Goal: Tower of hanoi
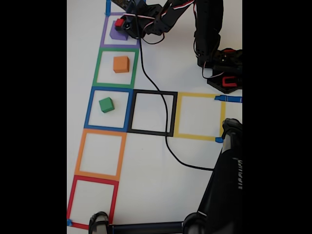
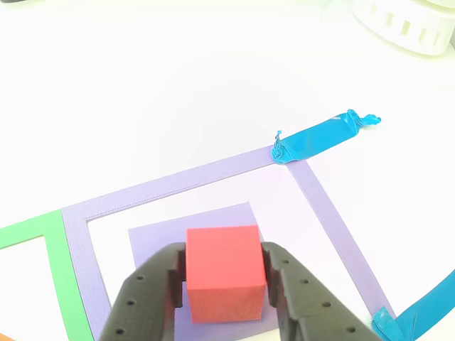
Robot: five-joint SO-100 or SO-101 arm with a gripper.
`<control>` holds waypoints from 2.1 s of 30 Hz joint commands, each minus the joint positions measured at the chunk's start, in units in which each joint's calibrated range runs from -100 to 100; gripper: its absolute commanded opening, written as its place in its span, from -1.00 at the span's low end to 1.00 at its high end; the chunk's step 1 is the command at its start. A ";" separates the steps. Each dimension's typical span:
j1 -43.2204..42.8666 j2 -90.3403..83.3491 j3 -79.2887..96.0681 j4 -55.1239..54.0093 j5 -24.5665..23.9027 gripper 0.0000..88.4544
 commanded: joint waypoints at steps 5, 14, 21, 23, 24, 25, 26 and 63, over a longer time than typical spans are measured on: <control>-0.81 -0.85 0.32 -1.53 0.36 -0.74; -1.68 -0.93 0.23 -2.50 0.36 -0.52; -2.92 -6.26 -0.68 -0.63 0.36 -0.55; -3.02 -9.73 -1.23 2.93 0.36 -0.61; -3.02 -11.59 -1.59 5.03 0.36 -0.63; -3.02 -14.09 -2.05 8.19 0.36 -0.65; -3.02 -16.43 -2.68 11.51 0.36 -0.69; -40.51 -37.99 -68.50 121.15 0.36 -0.97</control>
